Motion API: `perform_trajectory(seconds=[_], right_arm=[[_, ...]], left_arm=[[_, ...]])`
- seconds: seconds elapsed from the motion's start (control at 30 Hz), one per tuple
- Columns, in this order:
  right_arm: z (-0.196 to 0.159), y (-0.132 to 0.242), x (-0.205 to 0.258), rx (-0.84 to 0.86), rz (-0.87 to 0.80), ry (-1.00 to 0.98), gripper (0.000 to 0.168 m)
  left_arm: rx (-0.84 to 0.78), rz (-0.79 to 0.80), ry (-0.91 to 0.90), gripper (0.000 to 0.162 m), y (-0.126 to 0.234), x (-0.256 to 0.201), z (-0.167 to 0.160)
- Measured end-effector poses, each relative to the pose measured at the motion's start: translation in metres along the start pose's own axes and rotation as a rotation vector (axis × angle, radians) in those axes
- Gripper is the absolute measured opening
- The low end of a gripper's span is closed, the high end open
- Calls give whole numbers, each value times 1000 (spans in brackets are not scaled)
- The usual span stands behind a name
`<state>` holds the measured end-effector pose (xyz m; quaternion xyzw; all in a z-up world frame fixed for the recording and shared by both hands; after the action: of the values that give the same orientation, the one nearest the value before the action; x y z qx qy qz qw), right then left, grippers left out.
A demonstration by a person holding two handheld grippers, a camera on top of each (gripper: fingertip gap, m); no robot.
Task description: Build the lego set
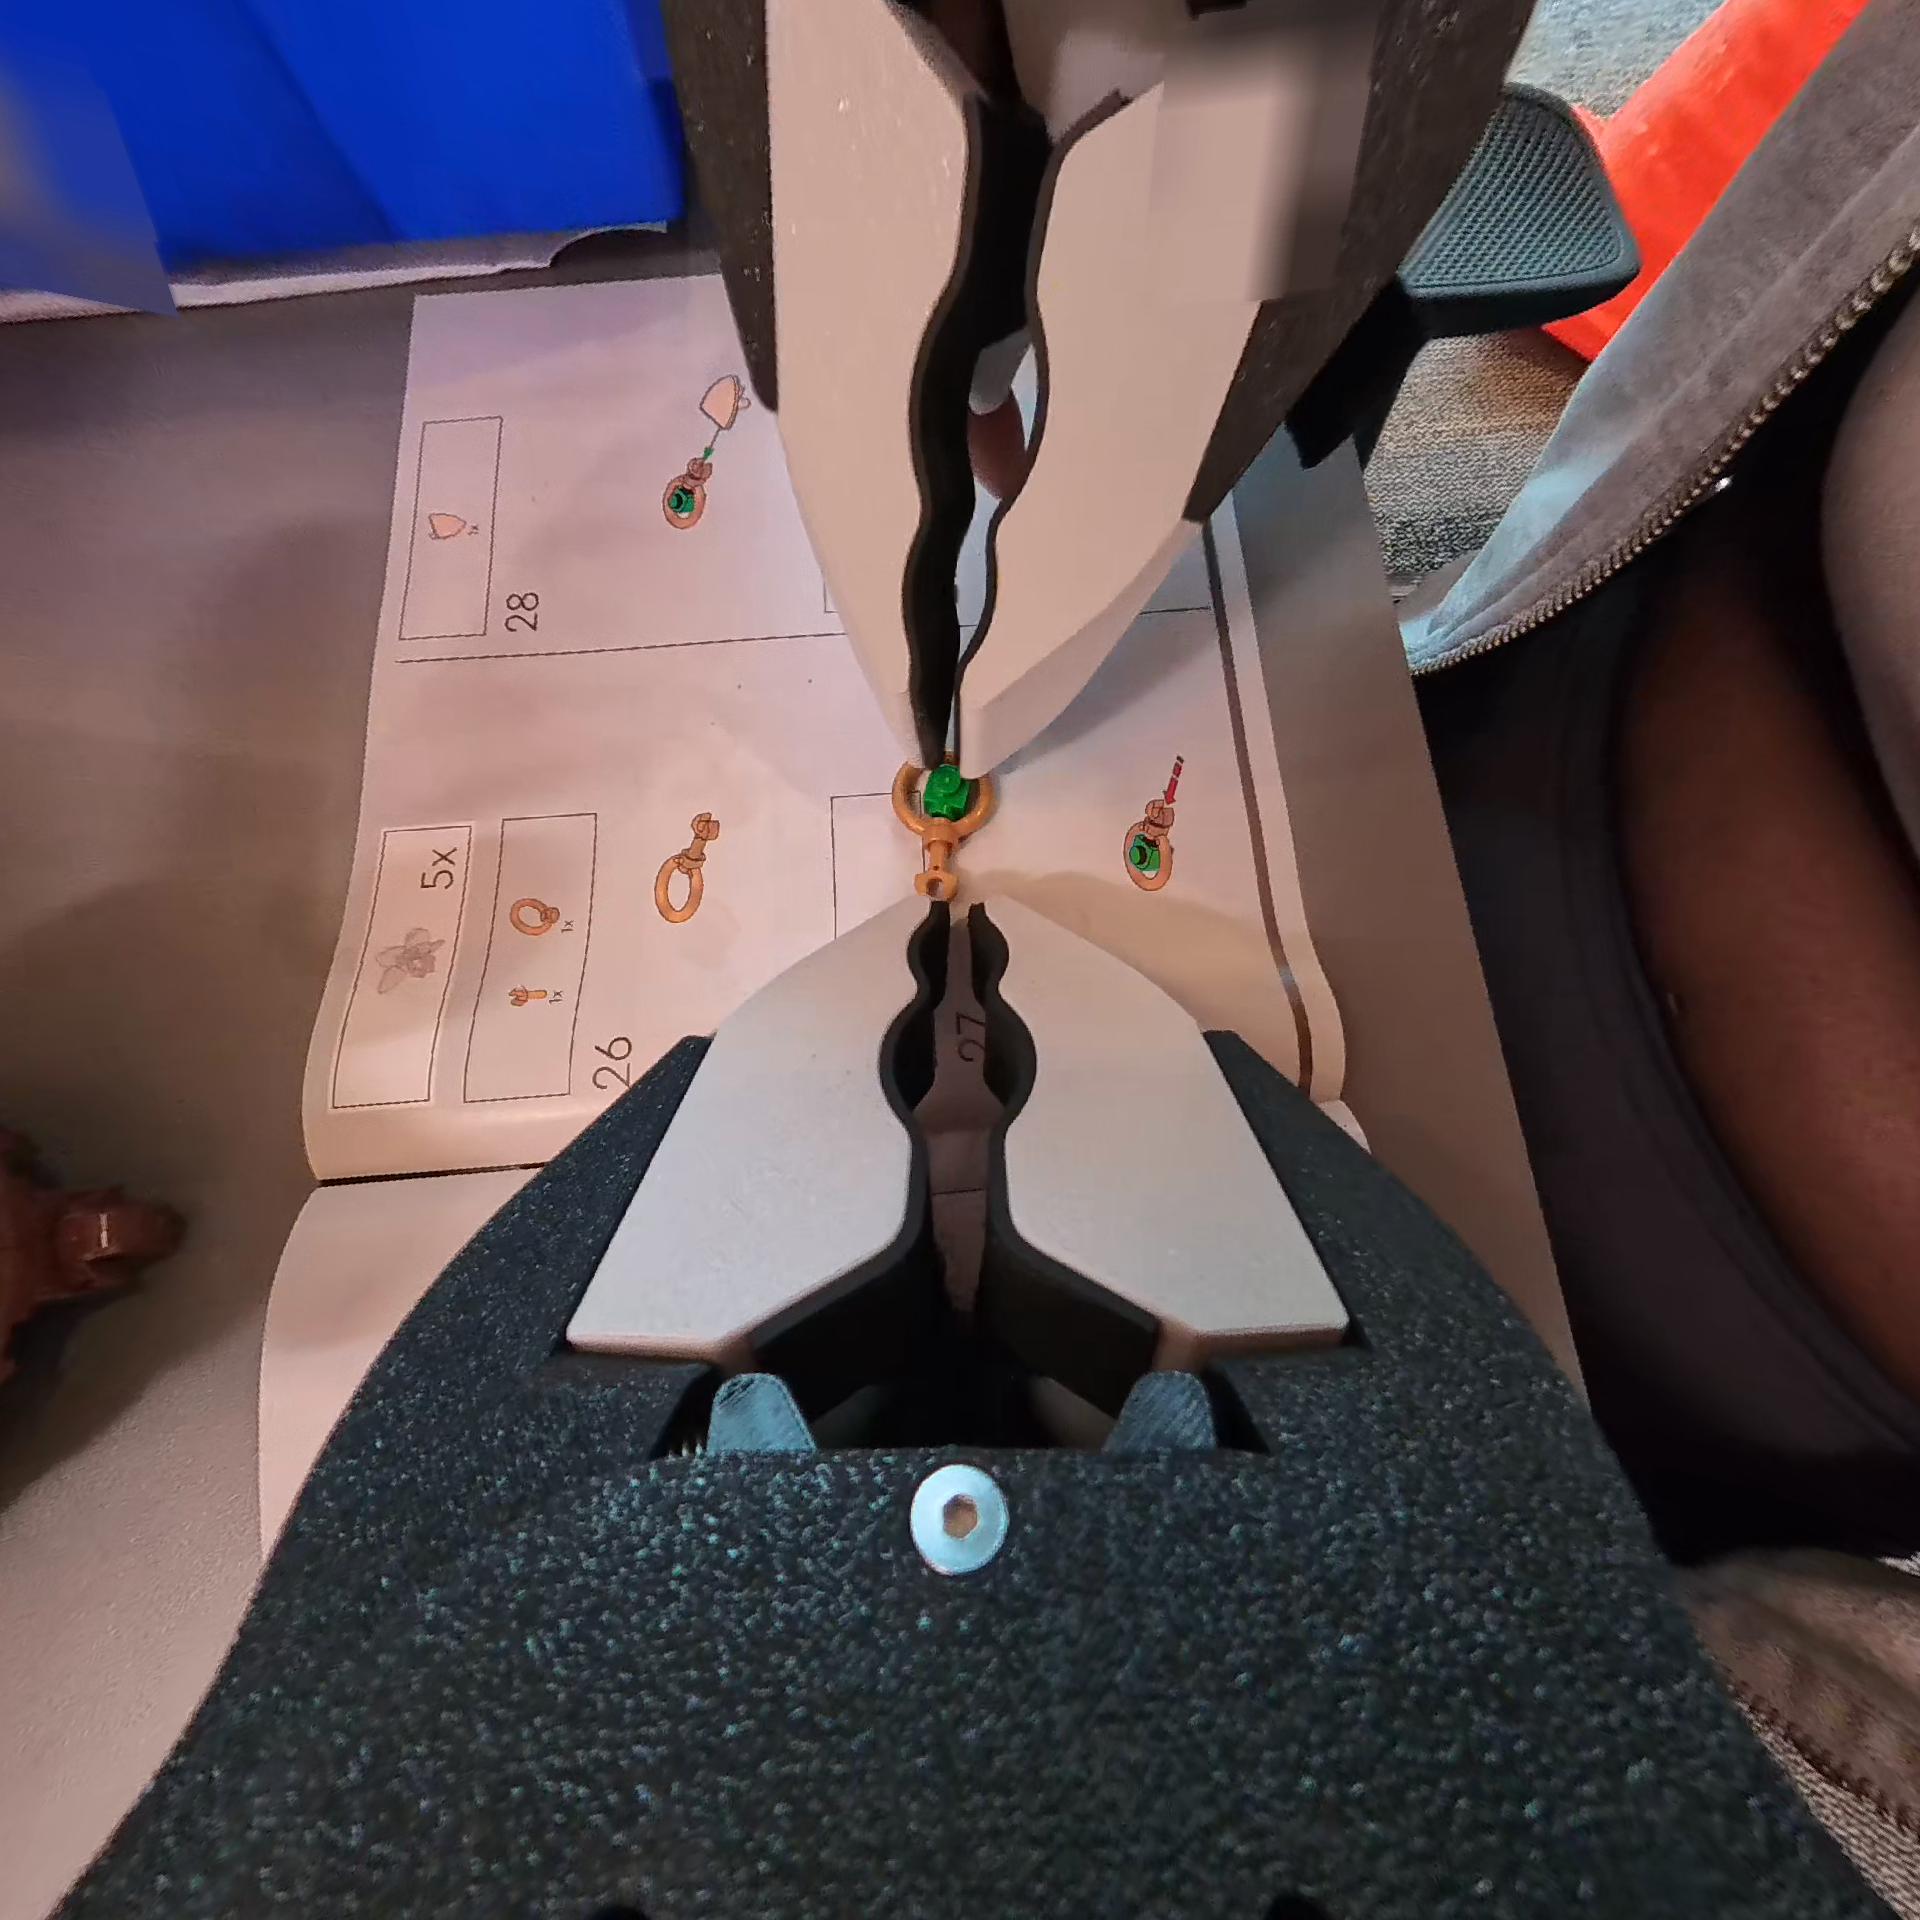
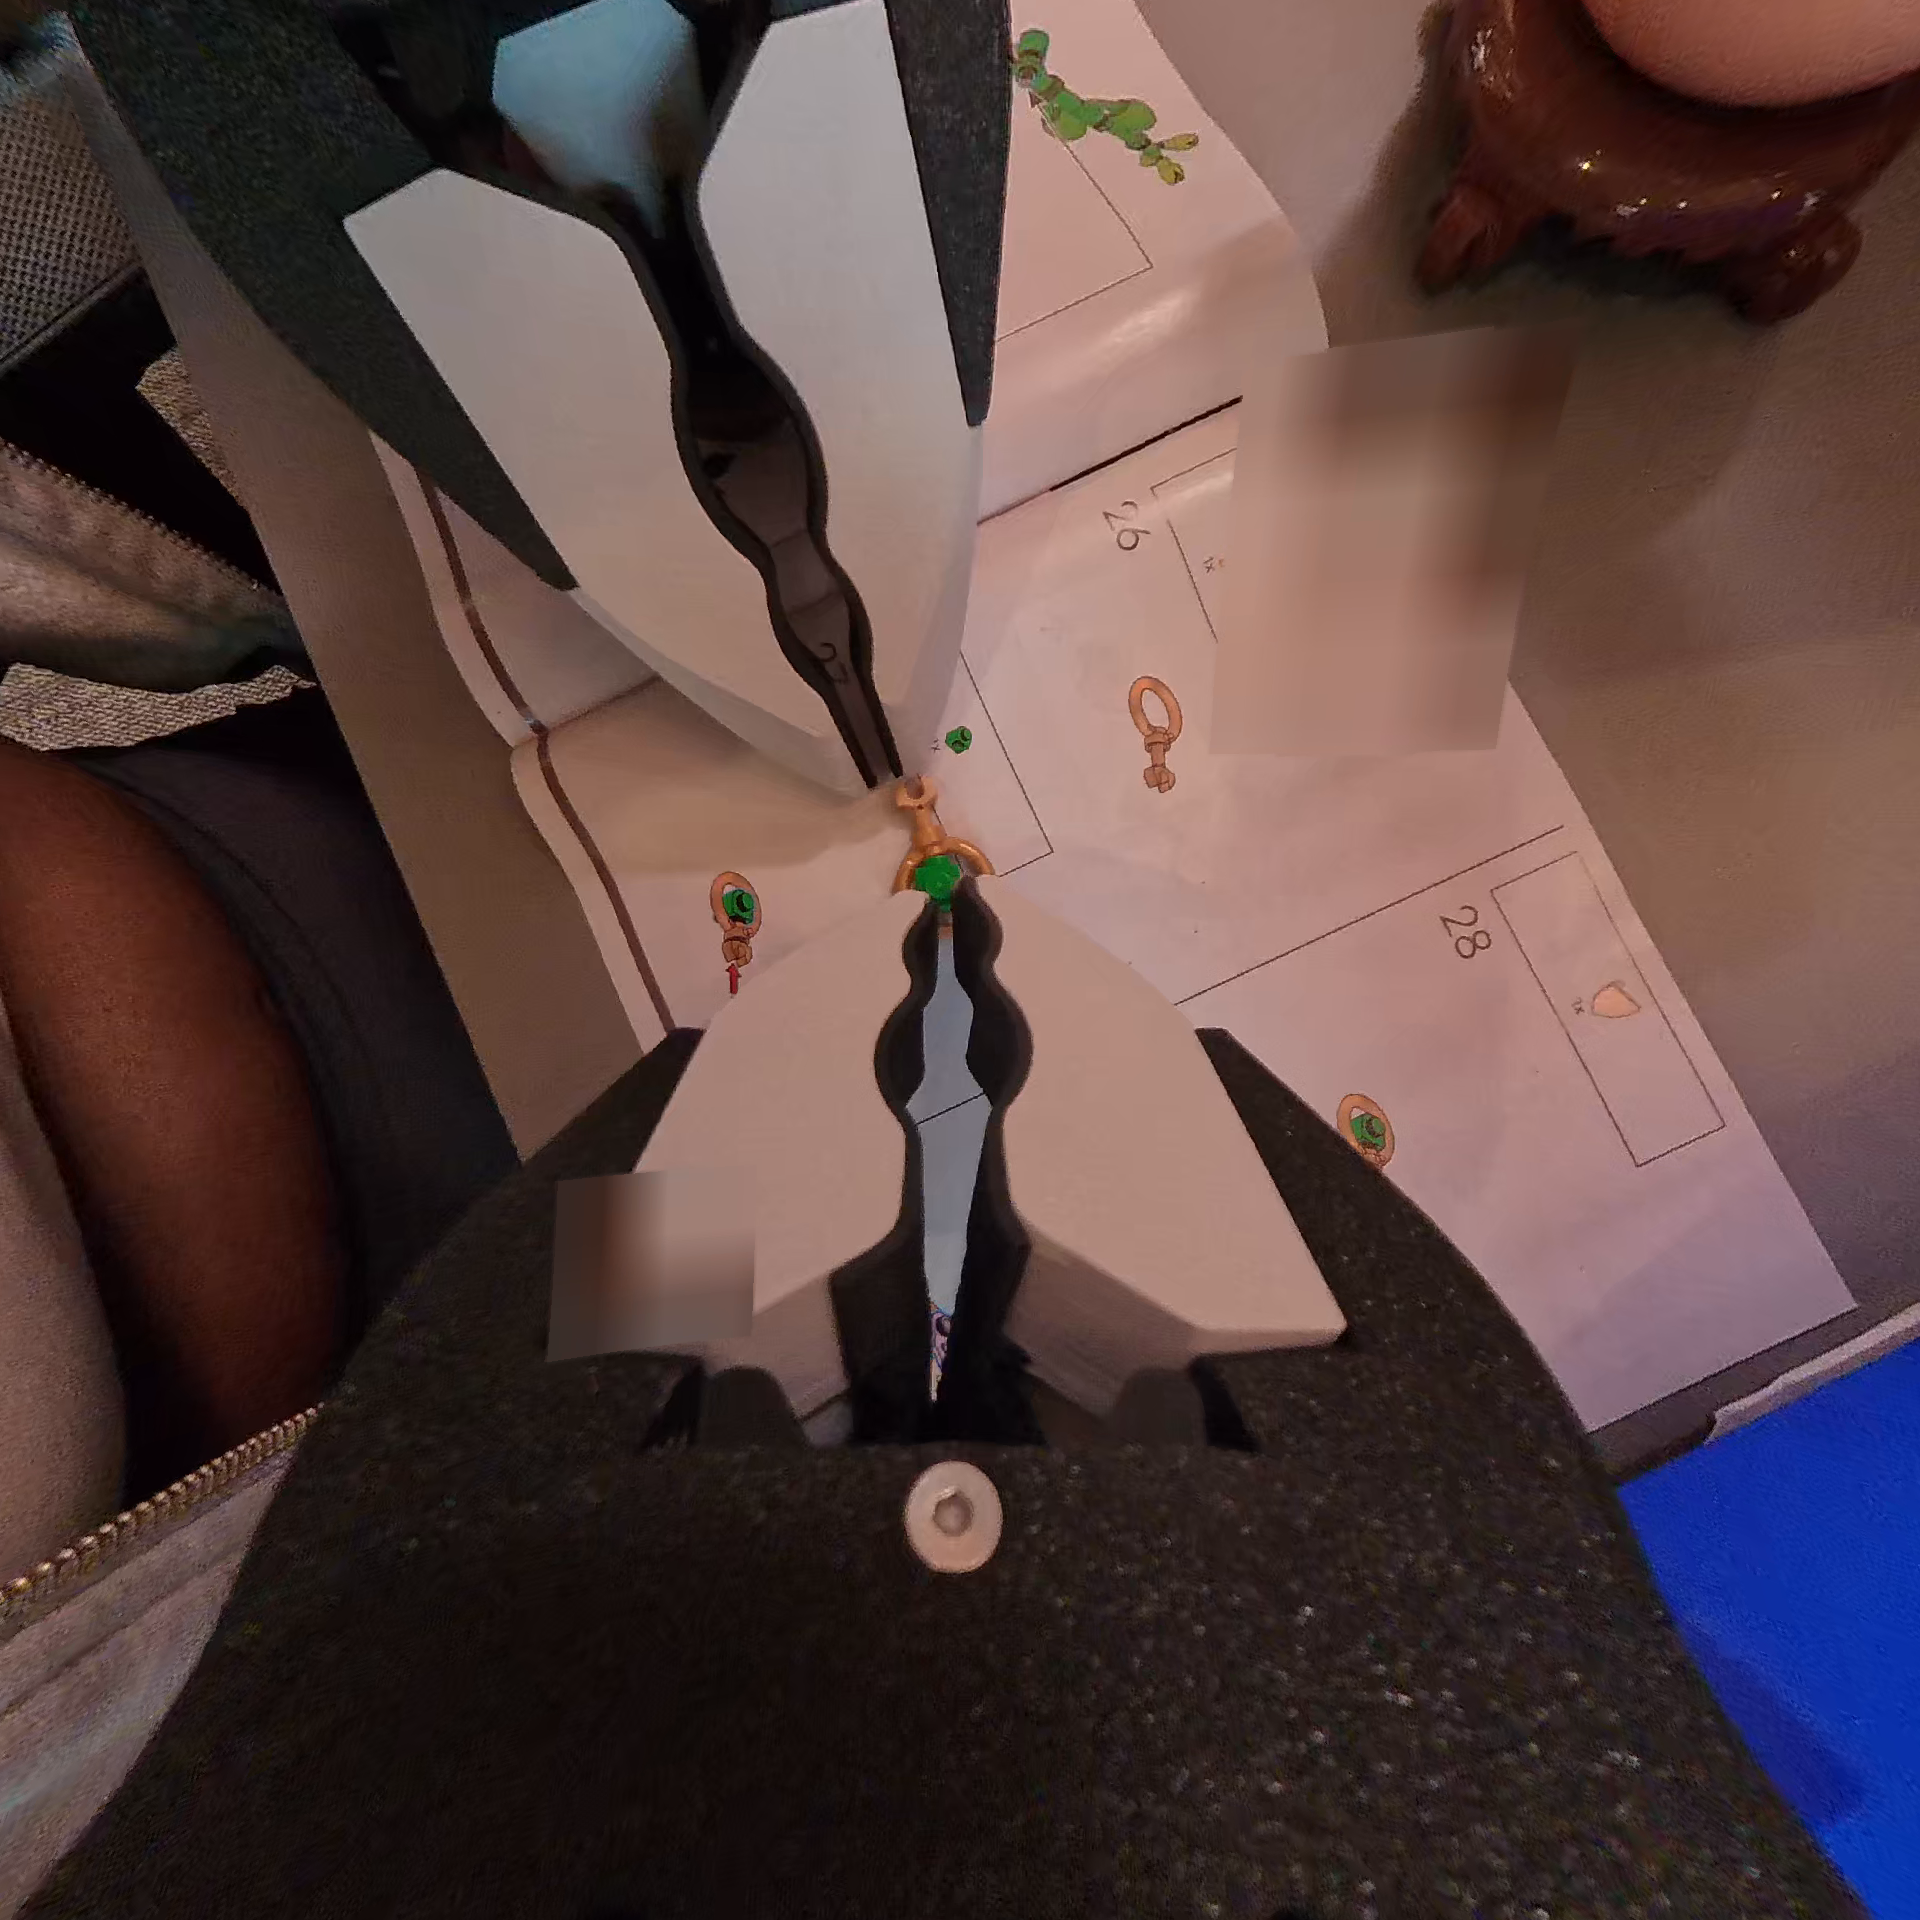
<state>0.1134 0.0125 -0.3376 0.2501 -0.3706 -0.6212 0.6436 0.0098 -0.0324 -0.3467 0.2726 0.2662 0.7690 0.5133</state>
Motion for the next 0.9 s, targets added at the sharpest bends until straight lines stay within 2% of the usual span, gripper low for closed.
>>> perform_trajectory(seconds=[0.03, 0.9], right_arm=[[0, 0, 0, 0, 0, 1, 3], [5, -1, -5, 57, 43, 106, 4]], left_arm=[[2, 1, -3, 4, 0, 0, 0], [2, 11, -4, 5, -1, 1, 0]])
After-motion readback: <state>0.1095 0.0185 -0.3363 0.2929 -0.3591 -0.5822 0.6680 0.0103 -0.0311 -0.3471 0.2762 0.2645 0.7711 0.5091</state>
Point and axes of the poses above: each gripper's, where its closed fingertips meet, y back along the fingers, z out of its top, x = y × z across the jaws, the point moved 7 cm from there along y, back along the fingers, and after that the axes turned 11 degrees about -y, right-handed, at the moved point
